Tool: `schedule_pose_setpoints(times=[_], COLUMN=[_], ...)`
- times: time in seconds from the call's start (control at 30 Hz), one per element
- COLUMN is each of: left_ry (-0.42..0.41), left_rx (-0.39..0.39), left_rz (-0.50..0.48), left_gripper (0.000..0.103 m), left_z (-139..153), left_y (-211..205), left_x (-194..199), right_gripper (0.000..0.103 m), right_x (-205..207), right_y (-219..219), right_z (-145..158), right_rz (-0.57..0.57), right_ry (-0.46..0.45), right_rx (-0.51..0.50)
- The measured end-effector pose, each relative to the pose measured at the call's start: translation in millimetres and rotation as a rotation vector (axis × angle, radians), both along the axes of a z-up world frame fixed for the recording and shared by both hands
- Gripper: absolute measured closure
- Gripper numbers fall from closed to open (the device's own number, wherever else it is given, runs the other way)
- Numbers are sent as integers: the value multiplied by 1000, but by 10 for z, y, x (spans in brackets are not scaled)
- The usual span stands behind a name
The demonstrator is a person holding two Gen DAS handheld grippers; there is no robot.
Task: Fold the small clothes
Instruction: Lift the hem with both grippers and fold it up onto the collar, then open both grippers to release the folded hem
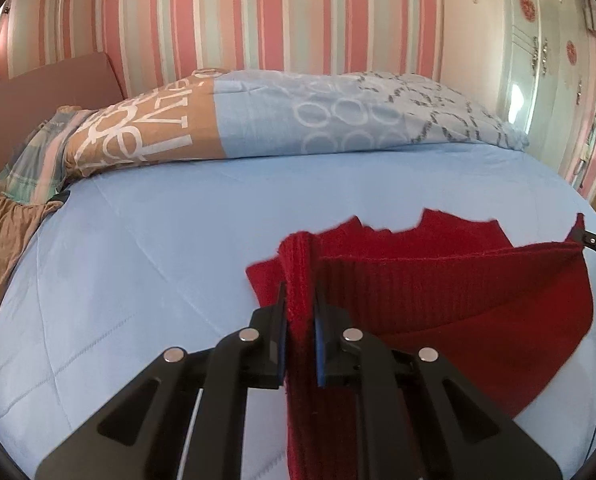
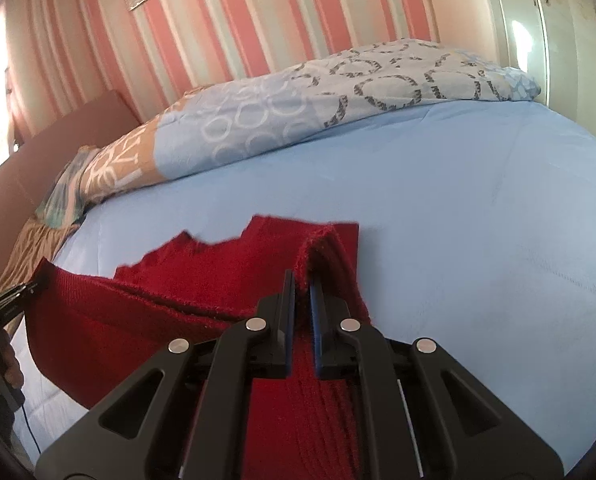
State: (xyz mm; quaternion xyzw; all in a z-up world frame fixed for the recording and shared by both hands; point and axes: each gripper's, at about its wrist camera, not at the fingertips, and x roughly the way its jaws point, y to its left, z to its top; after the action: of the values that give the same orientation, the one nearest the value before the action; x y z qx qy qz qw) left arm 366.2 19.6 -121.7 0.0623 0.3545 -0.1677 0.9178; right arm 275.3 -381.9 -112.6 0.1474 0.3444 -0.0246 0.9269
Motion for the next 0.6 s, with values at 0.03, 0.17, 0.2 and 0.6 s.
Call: schedule_pose_setpoints(times=[0.03,0.17,0.2,0.6], left_ry=[8,8,13,108], left_rx=[0,13,7,104], left_rz=[6,23,28,92], left_gripper=[93,93,93,93], left_z=[-18,-58,-63,-626], left_y=[-20,-42,-35,-167], left_x=[93,326,393,1005], right_gripper=[96,96,96,96], right_x=[71,351,411,1310], right_y=[-5,9,12,-69], right_z=[13,22,19,-429], right_rz=[-4,-19,-22,-29], right_ry=[1,9,12,166], right_rx=[3,18,21,64])
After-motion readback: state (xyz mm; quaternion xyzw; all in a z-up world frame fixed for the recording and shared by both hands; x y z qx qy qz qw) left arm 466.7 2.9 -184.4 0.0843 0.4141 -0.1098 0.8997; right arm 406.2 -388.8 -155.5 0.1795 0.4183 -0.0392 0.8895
